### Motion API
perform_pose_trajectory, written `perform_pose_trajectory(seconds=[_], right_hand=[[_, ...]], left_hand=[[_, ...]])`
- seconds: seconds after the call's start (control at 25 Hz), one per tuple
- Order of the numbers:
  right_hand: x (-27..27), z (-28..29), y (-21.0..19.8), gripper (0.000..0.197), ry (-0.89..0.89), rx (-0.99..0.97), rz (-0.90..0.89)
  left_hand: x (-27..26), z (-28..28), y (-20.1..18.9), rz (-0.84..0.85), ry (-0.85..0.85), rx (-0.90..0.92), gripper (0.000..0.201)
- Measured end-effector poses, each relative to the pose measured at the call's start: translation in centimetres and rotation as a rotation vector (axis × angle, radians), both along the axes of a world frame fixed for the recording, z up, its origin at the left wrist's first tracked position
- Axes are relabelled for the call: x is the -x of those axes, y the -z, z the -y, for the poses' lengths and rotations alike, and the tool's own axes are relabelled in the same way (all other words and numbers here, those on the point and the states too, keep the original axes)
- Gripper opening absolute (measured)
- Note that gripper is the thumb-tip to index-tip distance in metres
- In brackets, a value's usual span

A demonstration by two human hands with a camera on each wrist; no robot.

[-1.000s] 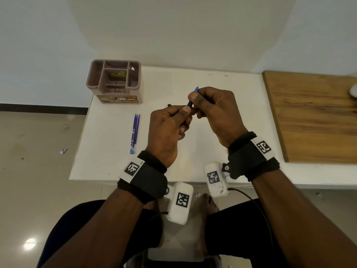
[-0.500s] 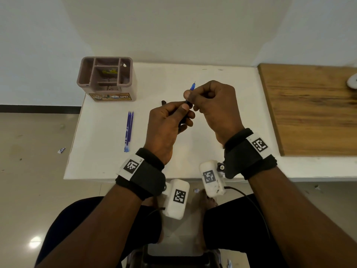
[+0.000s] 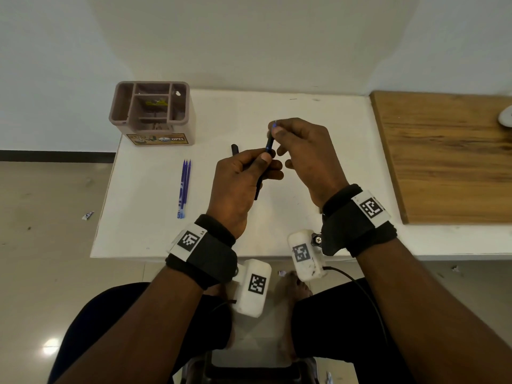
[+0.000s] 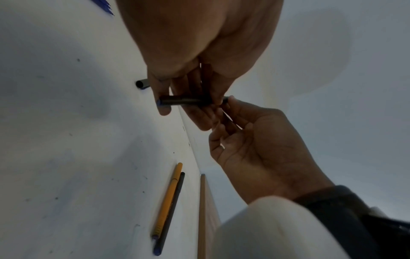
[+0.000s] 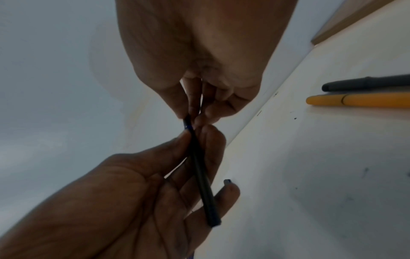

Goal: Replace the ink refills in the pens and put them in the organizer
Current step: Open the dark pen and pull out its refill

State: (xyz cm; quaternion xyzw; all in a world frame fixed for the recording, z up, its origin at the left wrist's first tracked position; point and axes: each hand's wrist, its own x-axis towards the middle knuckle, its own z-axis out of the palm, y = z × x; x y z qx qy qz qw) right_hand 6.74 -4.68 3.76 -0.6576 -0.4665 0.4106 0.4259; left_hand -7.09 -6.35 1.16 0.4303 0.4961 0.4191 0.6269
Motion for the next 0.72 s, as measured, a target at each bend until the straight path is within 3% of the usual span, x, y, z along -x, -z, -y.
perform_pose_trajectory(seconds=[0.24,0.44,0.72], right_hand=[[-0.21,0.09,0.1,0.022,0.01,-0.035,0.04],[-0.36,-0.06,0.3,0.035,0.03,-0.002,0.009],[-0.82,-0.07,0.44,0.033,-0.007,-0.015,0.008]], left_hand=[[-0.12,0.04,0.14,0.001,0.006,-0.012,0.028],[-0.24,0.07,0.22,0.005,0.007,-0.005,0.029],[-0.3,0.07,0.1,0.006,0.007,0.016,0.026]])
